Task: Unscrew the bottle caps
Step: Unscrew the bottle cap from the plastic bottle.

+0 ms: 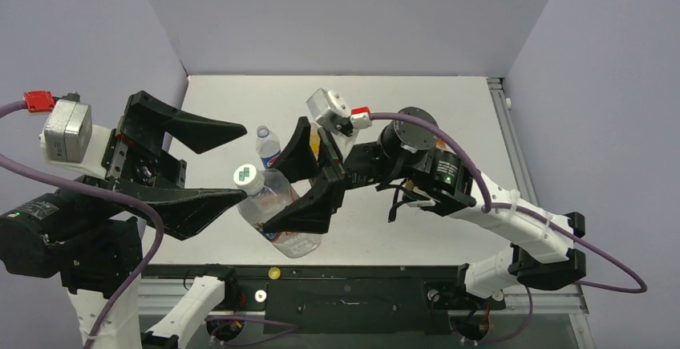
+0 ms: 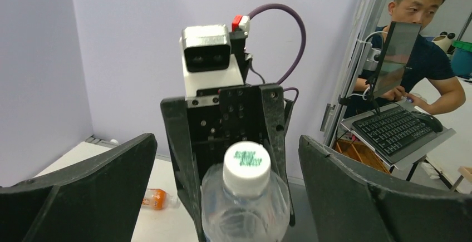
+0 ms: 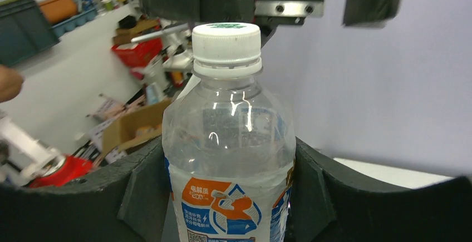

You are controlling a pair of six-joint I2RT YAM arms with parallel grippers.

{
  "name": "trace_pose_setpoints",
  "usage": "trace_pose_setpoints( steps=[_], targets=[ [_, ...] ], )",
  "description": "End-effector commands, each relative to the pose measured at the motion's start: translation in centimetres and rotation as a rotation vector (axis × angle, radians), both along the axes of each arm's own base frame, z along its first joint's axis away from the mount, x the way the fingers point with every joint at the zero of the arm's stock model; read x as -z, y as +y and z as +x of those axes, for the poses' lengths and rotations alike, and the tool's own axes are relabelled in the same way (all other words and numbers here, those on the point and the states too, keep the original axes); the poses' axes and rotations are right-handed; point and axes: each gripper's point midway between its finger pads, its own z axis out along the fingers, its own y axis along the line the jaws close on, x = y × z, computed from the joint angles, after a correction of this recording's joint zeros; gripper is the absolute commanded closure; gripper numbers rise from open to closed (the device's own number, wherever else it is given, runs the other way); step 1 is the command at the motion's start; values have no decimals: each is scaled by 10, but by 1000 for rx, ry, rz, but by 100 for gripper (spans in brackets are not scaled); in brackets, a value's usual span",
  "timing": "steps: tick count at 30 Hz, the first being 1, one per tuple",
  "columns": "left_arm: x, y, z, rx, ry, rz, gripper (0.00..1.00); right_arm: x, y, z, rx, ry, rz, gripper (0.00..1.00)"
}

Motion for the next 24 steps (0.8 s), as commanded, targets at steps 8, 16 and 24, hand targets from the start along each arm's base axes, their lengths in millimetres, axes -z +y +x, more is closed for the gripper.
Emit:
trace_pose_setpoints(
  steps=[8, 16, 24],
  targets=[
    [-5, -3, -19, 89, -38, 34, 10, -3, 2, -27, -206, -12, -18, 100],
    [-1, -4, -27, 133, -44, 65, 18, -18, 12, -17, -210, 7, 22, 100],
    [-2, -5, -31, 149, -78, 78, 53, -25, 17, 2, -188, 58, 59, 100]
  ],
)
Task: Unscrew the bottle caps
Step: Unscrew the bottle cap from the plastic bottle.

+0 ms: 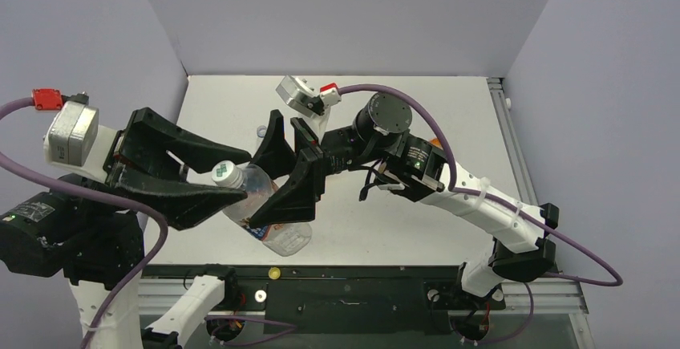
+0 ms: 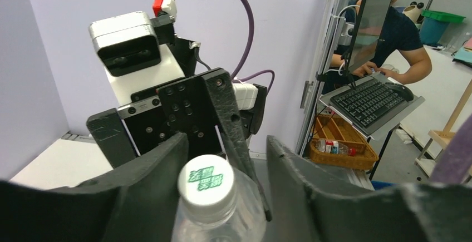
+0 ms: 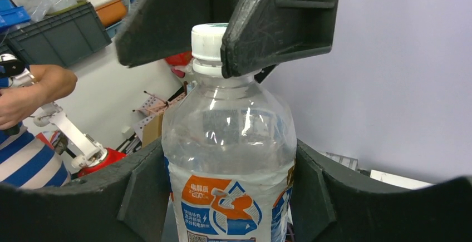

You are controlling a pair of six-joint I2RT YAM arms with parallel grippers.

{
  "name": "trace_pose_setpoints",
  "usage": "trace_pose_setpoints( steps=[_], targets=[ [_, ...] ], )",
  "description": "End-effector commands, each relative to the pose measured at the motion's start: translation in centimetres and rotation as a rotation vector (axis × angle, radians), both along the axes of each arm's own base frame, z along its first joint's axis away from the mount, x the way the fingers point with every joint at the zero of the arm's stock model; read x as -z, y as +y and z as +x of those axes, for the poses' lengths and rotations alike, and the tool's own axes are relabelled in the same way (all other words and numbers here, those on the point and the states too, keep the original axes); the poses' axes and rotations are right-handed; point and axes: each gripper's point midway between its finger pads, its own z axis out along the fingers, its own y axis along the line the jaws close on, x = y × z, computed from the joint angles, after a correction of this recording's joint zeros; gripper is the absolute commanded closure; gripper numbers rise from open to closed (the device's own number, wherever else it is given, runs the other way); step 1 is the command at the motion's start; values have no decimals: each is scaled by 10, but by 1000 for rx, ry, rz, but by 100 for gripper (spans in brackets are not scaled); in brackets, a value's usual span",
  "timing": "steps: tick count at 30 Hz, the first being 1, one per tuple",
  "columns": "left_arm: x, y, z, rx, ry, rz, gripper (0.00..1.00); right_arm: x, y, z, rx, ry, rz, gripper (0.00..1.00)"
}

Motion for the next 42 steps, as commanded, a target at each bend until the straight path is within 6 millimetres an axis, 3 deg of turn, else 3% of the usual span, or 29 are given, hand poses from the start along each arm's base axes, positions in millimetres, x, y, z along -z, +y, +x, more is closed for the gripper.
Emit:
trace_pose_setpoints(
  steps=[1, 4, 5, 12, 15, 23, 32, 38, 39, 40, 41, 42],
  targets=[
    [-6, 0, -8, 27, -59, 9, 61, -32, -9, 5, 5, -4, 118, 100],
    [-4, -1, -7, 30, -64, 16, 98, -32, -9, 7, 12, -2, 126, 100],
    [-4, -1, -6, 29, -62, 17, 100, -31, -9, 8, 13, 0, 120, 100],
    [-3, -1, 0, 8, -47, 17, 100, -18, -3, 29, 126, -23, 87, 100],
    [-3, -1, 8, -22, -52, 12, 100, -9, -2, 58, 345, -39, 20, 100],
    [-3, -1, 26, -80, -38, -3, 100, 2, -18, 95, 939, -264, -64, 100],
    [0, 1, 40, -141, -34, -7, 100, 14, -20, 92, 1509, -481, -224, 100],
    [-2, 3, 46, -180, -47, -15, 100, 21, -22, 91, 1692, -531, -295, 100],
    [-3, 4, 46, -186, -48, -18, 99, 21, -23, 90, 1693, -523, -290, 100],
    [-4, 5, 48, -199, -48, -26, 85, 19, -23, 89, 1681, -506, -272, 100],
    [-4, 5, 48, -206, -43, -29, 38, 17, -27, 90, 1670, -502, -267, 100],
    [-7, 6, 50, -221, -45, -41, 17, 14, -25, 88, 1639, -465, -228, 100]
  ],
)
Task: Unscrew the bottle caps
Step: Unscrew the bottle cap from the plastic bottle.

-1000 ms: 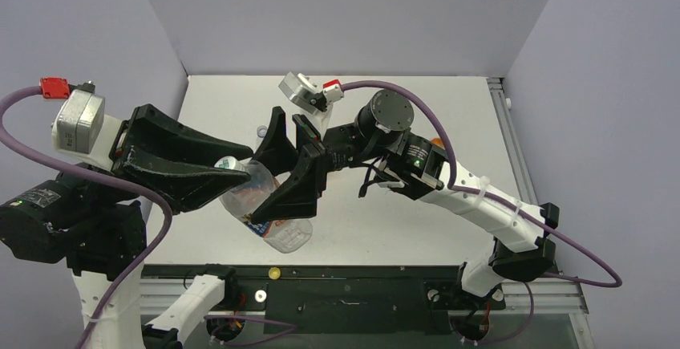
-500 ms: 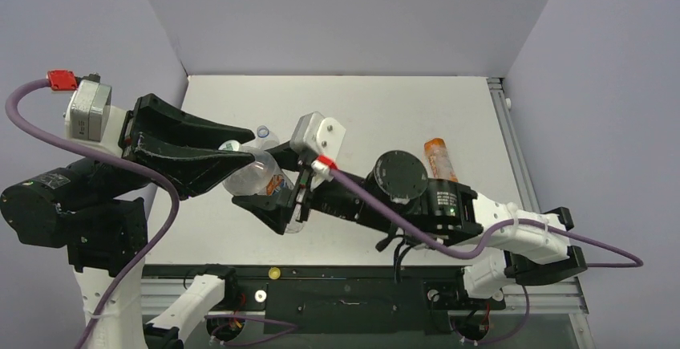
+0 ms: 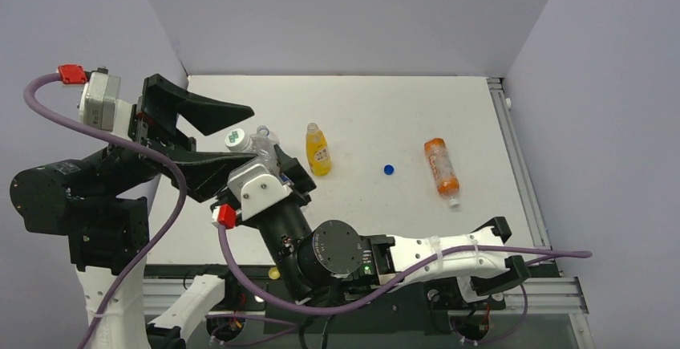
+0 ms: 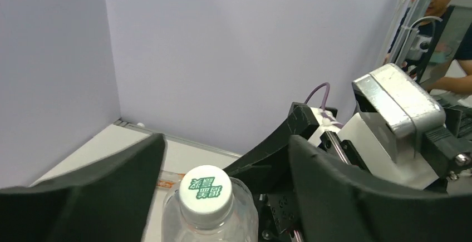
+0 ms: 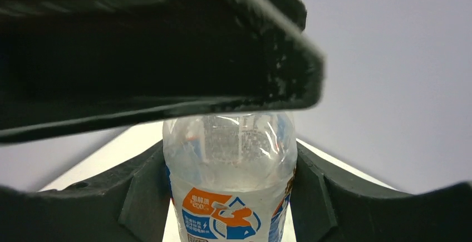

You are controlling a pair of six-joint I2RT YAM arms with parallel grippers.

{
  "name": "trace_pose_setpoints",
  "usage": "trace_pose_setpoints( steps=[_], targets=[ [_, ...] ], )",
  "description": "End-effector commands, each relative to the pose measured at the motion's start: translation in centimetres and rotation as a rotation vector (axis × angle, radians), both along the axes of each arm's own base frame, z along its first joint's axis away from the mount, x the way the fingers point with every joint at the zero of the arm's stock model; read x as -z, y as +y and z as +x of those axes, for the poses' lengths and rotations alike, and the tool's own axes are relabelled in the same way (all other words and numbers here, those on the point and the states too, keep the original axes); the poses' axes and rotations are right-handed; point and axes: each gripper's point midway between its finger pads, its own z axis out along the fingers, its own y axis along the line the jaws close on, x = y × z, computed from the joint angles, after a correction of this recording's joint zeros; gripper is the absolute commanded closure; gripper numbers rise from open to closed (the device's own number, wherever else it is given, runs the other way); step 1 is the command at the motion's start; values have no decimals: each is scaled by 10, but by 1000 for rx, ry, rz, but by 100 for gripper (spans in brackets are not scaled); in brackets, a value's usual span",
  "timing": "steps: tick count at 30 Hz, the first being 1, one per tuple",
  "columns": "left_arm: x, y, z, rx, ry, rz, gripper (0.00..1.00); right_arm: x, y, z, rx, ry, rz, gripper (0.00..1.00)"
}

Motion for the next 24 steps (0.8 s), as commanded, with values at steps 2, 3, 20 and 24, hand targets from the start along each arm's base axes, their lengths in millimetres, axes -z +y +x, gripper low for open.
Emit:
trace_pose_setpoints(
  steps=[2, 3, 20, 24],
  targets=[
    [-18, 8, -14, -64, -35, -58, 1, -5, -31, 10, 9, 32, 38, 100],
    [-18, 9, -15, -72, -38, -61, 3, -6, -39, 11, -22, 34, 43, 100],
    [52, -3, -6, 67, 81, 44, 3, -65, -90, -15, -907, 134, 544, 100],
    [61, -4, -2, 77, 120, 42, 3, -76, -74, -29, -1021, 146, 580, 100]
  ],
)
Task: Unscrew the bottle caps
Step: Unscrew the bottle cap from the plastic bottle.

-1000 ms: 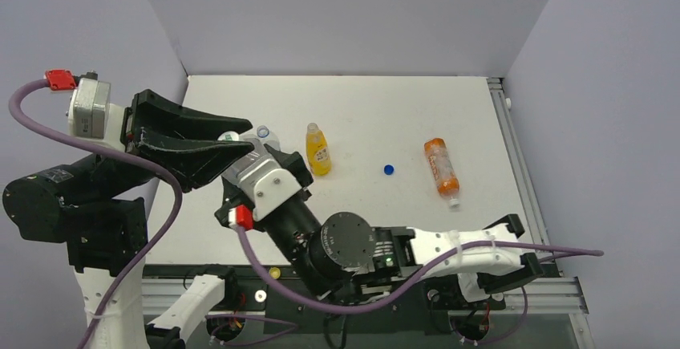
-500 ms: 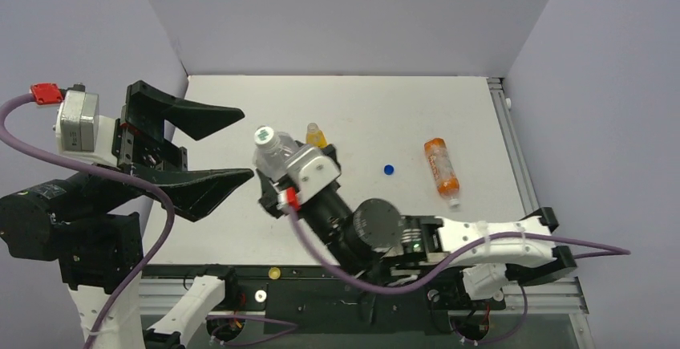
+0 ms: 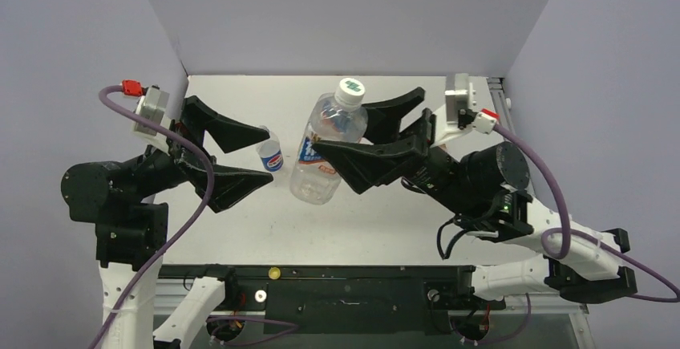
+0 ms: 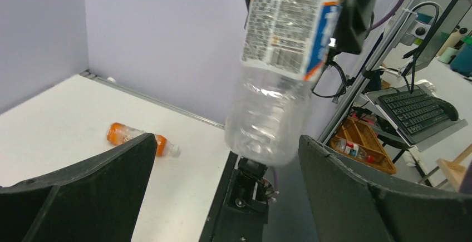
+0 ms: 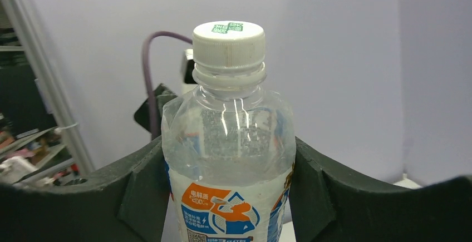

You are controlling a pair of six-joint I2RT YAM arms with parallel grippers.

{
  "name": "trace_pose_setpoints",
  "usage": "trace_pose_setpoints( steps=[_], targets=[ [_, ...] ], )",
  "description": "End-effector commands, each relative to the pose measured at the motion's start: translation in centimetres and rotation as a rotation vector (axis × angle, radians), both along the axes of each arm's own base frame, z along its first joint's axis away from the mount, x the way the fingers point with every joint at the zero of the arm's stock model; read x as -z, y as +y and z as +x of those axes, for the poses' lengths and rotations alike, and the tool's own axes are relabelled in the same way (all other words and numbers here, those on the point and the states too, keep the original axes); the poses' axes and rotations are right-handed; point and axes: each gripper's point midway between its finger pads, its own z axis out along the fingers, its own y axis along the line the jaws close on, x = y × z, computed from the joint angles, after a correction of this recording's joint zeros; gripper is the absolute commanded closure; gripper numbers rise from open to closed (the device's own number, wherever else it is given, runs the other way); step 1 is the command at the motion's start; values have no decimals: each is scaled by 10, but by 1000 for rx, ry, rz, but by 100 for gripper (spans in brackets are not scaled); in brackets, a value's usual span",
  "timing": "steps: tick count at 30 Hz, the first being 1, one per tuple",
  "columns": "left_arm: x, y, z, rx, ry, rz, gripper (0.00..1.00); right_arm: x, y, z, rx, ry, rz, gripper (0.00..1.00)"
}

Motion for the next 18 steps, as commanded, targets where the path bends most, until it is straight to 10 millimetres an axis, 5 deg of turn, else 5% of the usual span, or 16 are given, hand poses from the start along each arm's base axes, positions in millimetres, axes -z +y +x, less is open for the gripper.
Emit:
trace_pose_setpoints(
  steps=[1, 11, 18],
  targets=[
    [-5, 0, -13, 31, -37, -6, 3, -6, 39, -36, -267, -15, 26, 100],
    [-12, 0, -48, 128, -33, 3, 3, -12, 71, -47, -318, -66, 3, 100],
    [-3, -1, -52, 155, -14, 15, 3, -15, 81, -54, -325, -79, 42, 100]
  ],
)
